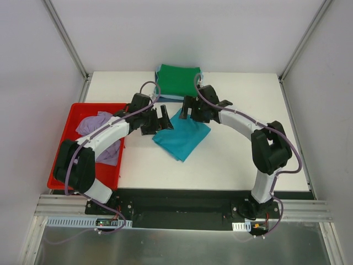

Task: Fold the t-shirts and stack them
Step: Fold the long partially folded tshirt into a neat square, then smooth out wrinkles on the folded tshirt

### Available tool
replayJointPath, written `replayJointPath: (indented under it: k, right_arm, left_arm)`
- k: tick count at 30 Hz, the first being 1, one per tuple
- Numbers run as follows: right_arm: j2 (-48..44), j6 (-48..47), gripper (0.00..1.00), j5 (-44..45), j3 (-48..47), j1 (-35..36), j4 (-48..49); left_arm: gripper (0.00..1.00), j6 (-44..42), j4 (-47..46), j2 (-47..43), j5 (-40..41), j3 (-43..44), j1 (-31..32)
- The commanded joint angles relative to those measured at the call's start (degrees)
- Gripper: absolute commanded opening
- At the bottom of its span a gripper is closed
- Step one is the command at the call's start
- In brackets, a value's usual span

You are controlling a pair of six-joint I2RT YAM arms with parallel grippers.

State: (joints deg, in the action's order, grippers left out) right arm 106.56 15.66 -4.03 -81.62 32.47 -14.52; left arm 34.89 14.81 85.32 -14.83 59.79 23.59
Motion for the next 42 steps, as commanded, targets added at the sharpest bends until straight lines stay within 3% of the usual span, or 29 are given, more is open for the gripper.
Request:
replayJointPath:
  k: [1,7,11,15,20,23,28,35,42]
  right_arm:
    - [0.05,6.65,0.96,-10.38,8.83,-2.32,7.40]
    - [-9.94,15.00,0.96,-3.44,29.47,-1.28,12.05]
    - [-22.68,20.72,0.96,1.20,43.28,5.56,14.26]
    - [-37.97,21.61,0.96,9.46,48.40,10.77,12.77]
    - [-47.75,13.98,0.96,18.78,47.18,10.42,8.46]
    - [-46.89,8.26,0.96,19.86,44.98,8.76,8.46]
    - [-39.96,8.33,0.96,1.78,43.04,0.24,15.12]
    - [-20.99,10.70,0.99,-8.43,37.86,-10.92,20.14]
    - [-12.08,12.55,0.99,-6.96,38.29,-14.80,22.35]
  left_arm:
    - [0.99,-0.53,-0.66,4.15,-5.21,2.96,2.15]
    - [0.99,-1.41,-2.06,4.42,-6.00,1.21,2.60]
    - [0.99,-3.16,-2.59,2.58,-7.84,-0.90,2.60]
    - [0.99,-5.80,-2.77,0.20,-12.76,-0.99,3.38]
    - [0.99,-7.74,-4.00,0.80,-12.07,0.23,6.81]
    - [0.99,-7.65,-4.96,4.49,-13.37,3.22,7.17]
    - [0.99,-7.38,-6.02,11.43,-15.58,8.23,7.34]
    - [0.99,-8.44,-7.95,20.05,-16.64,12.54,7.26]
    - [0.99,-9.49,-7.87,25.77,-12.69,11.67,4.97]
